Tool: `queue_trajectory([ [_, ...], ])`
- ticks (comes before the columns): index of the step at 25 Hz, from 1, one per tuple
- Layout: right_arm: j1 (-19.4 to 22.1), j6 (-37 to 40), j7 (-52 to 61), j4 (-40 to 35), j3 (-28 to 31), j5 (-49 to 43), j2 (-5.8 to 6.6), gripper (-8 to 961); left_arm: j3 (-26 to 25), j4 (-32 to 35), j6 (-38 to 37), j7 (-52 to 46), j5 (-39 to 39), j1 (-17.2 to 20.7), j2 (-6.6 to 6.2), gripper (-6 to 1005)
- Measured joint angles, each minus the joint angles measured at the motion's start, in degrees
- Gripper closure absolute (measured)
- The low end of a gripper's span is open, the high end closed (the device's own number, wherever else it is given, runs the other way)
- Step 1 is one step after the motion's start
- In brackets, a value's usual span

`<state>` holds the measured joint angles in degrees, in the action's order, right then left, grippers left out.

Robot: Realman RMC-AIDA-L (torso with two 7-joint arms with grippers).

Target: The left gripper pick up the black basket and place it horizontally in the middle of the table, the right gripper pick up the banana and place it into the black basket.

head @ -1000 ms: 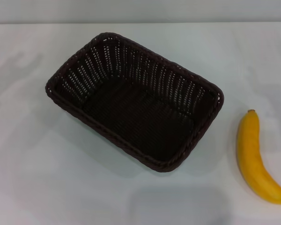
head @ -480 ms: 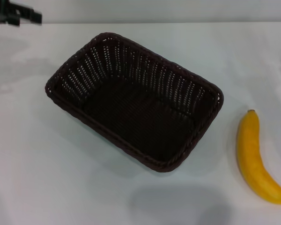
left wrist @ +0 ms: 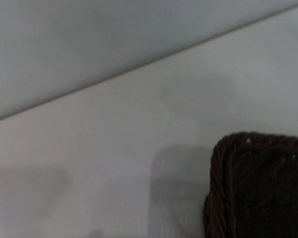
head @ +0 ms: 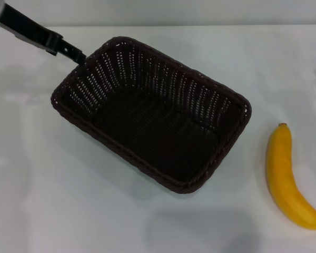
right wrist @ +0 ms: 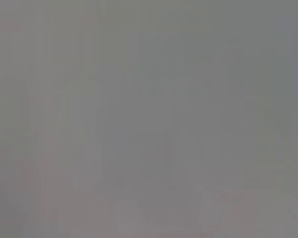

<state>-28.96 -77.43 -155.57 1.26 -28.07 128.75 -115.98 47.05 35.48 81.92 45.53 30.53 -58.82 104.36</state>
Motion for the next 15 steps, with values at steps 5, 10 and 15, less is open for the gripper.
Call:
queue_trajectory([
  [5, 0.4, -1.1, 0.0, 0.1, -0.1, 0.0, -0.03, 109, 2.5, -0.7, -4.2, 0.0, -0.8, 0.6, 2.73, 146],
  [10, 0.4, -1.8, 0.0, 0.1, -0.1, 0.0, -0.04, 110, 3.0, -1.0, -8.7, 1.2, -0.9, 2.1, 4.82, 149],
  [15, 0.5, -2.2, 0.0, 0.1, 0.0, 0.0, -0.04, 110, 3.2, -1.6, -12.2, 2.6, -0.8, 3.3, 6.28, 276],
])
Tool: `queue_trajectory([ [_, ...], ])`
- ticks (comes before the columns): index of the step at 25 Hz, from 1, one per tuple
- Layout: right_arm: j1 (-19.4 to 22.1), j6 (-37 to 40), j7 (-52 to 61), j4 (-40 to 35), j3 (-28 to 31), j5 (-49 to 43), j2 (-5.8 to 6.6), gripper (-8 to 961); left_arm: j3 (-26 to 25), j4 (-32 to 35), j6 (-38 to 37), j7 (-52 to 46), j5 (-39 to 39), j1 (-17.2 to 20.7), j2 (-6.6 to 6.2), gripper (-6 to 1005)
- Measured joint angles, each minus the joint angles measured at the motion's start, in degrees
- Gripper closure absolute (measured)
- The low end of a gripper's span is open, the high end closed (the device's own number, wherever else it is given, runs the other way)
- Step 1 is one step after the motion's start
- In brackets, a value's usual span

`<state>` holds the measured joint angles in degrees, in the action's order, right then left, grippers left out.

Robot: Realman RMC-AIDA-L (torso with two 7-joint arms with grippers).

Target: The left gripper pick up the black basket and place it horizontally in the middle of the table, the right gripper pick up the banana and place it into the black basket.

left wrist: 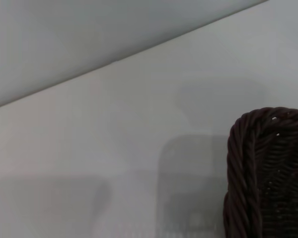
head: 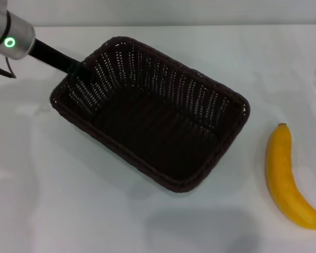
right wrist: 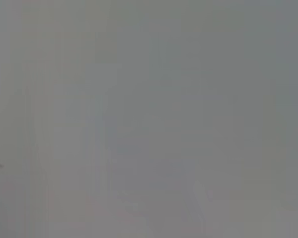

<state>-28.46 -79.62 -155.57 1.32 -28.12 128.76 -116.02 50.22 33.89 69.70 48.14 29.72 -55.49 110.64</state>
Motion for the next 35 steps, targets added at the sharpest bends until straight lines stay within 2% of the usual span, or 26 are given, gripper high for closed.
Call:
queue_trajectory([
  [9, 0.1, 0.0, 0.0, 0.0, 0.0, 0.0, -0.01, 110, -0.2, -1.6, -2.2, 2.5, 0.9, 0.6, 0.77, 544],
  [20, 0.7, 0.0, 0.0, 0.0, 0.0, 0.0, -0.08, 110, -0.4, -1.5, 0.1, 3.1, 6.7, 1.9, 0.34, 788],
  [26, 1.0, -0.1, 0.0, 0.0, 0.0, 0.0, 0.07, 110, -0.5, -0.8, 6.0, 3.5, 16.6, 4.4, -1.94, 834],
  [29, 1.2, -0.1, 0.0, -0.1, 0.0, 0.0, 0.1, 110, -0.6, 0.4, 7.0, 3.6, 23.0, 7.0, -3.09, 841],
  [35, 1.4, -0.1, 0.0, -0.4, 0.3, 0.0, 0.17, 110, -1.1, 3.3, 9.4, 3.8, 36.2, 13.3, -4.61, 846],
])
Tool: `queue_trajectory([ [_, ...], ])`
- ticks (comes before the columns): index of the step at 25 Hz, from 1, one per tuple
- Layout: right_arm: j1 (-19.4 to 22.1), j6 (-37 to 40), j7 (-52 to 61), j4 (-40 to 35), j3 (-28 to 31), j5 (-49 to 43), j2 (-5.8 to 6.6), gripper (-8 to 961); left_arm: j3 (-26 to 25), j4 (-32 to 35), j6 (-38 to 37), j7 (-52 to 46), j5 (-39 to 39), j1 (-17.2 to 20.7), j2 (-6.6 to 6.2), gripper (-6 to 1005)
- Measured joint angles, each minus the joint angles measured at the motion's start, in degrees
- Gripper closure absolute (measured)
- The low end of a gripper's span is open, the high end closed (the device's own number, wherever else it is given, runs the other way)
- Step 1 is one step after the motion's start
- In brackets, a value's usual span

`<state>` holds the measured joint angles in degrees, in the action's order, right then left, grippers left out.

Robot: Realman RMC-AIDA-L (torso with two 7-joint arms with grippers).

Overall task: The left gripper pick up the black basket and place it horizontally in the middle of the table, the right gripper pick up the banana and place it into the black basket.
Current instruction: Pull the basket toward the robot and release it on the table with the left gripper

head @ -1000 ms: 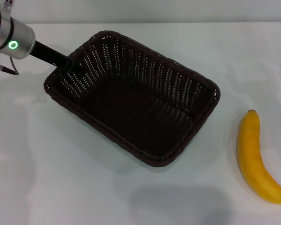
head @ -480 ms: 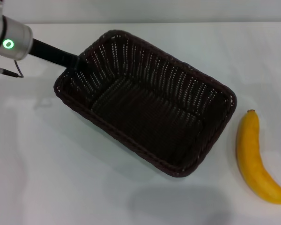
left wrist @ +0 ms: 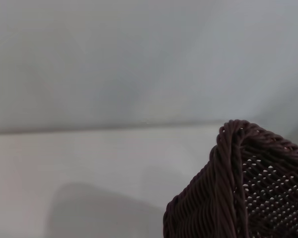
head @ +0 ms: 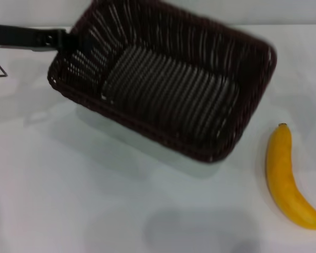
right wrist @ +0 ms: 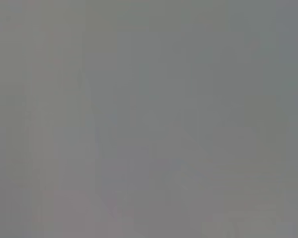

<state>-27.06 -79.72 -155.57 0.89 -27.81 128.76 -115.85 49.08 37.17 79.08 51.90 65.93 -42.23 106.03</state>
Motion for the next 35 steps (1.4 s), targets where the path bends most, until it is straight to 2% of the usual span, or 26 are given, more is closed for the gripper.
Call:
queue_trajectory([
  [3, -0.1, 0.0, 0.0, -0.1, 0.2, 0.1, 0.01, 110, -3.2, -0.3, 0.2, -0.6, 3.8, 2.6, 0.17, 846],
  [5, -0.2, 0.0, 0.0, -0.1, 0.3, 0.1, 0.01, 111, -5.9, -0.5, -0.1, -1.0, 4.2, 4.2, 0.87, 846],
  [10, -0.4, 0.3, 0.0, -0.2, 0.3, 0.3, 0.1, 111, -8.0, -2.0, -3.0, -1.3, 4.4, 6.4, 1.91, 846],
  [11, -0.5, 0.4, -0.1, -0.2, 0.3, 0.3, 0.1, 111, -9.3, -3.2, -5.5, -1.4, 4.5, 7.3, 3.12, 846],
  [13, -0.7, 0.8, -0.2, -0.3, 0.3, 0.3, 0.1, 111, -9.5, -4.1, -6.8, -1.4, 4.4, 7.6, 3.77, 845],
  [15, -1.1, 1.5, -0.2, -0.3, 0.3, 0.4, 0.1, 111, -9.4, -4.5, -7.3, -1.4, 4.2, 7.7, 4.01, 845],
  [18, -1.6, 3.3, 0.0, -0.7, 0.3, 0.3, 0.16, 111, -9.2, -5.9, -9.7, -1.9, 0.2, 6.5, 5.15, 845],
  [24, -2.4, 5.0, 0.0, -1.0, 0.3, 0.1, 0.18, 111, -9.2, -6.1, -11.6, -5.3, -5.2, 4.0, 6.12, 845],
  [35, -2.1, 5.5, 0.0, -1.1, 1.5, 0.6, 0.18, 111, -9.2, -6.4, -13.5, -10.9, -6.5, 3.5, 8.6, 832],
])
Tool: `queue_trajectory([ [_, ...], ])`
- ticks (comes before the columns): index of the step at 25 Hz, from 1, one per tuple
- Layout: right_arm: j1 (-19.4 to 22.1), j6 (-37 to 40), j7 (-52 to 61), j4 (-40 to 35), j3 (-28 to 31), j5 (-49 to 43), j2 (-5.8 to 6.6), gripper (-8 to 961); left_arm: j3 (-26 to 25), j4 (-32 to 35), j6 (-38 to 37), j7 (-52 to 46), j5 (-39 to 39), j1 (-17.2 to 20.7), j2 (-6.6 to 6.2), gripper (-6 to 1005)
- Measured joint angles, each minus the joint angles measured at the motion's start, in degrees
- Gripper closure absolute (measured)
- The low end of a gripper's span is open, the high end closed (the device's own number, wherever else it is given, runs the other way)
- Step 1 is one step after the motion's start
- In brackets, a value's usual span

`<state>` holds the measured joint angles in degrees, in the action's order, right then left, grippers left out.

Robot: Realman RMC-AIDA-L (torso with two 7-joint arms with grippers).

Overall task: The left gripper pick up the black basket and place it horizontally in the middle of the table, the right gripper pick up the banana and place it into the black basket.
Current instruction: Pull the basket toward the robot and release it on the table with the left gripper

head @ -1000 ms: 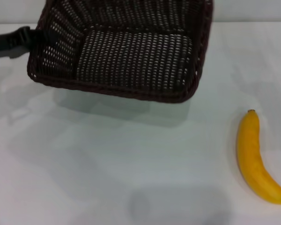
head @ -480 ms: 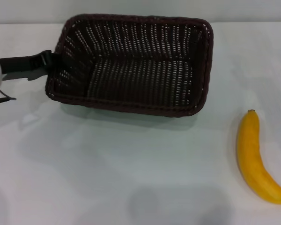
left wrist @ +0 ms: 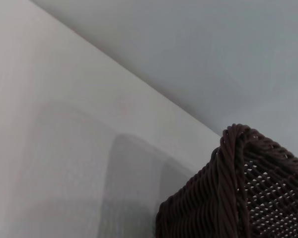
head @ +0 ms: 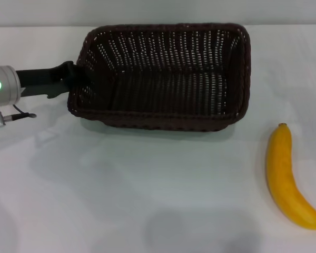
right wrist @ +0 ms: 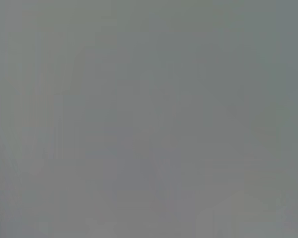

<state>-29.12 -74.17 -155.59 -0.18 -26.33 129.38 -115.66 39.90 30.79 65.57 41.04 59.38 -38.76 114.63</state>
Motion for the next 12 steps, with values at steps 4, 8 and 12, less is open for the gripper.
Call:
queue_trajectory([
  [4, -0.3, 0.5, 0.0, -0.1, 0.4, 0.0, 0.0, 111, 0.0, 0.0, -0.1, -0.1, 0.0, 0.2, 0.32, 826],
  [8, -0.6, 1.3, 0.1, -0.5, 0.4, 0.0, -0.03, 111, 0.0, 0.3, -0.1, 0.5, 0.0, 0.2, 0.38, 791],
  [12, -1.0, 2.2, 0.1, -0.7, 0.4, 0.0, -0.09, 111, -0.1, 0.5, -0.1, 1.0, 0.3, 0.2, 0.42, 688],
])
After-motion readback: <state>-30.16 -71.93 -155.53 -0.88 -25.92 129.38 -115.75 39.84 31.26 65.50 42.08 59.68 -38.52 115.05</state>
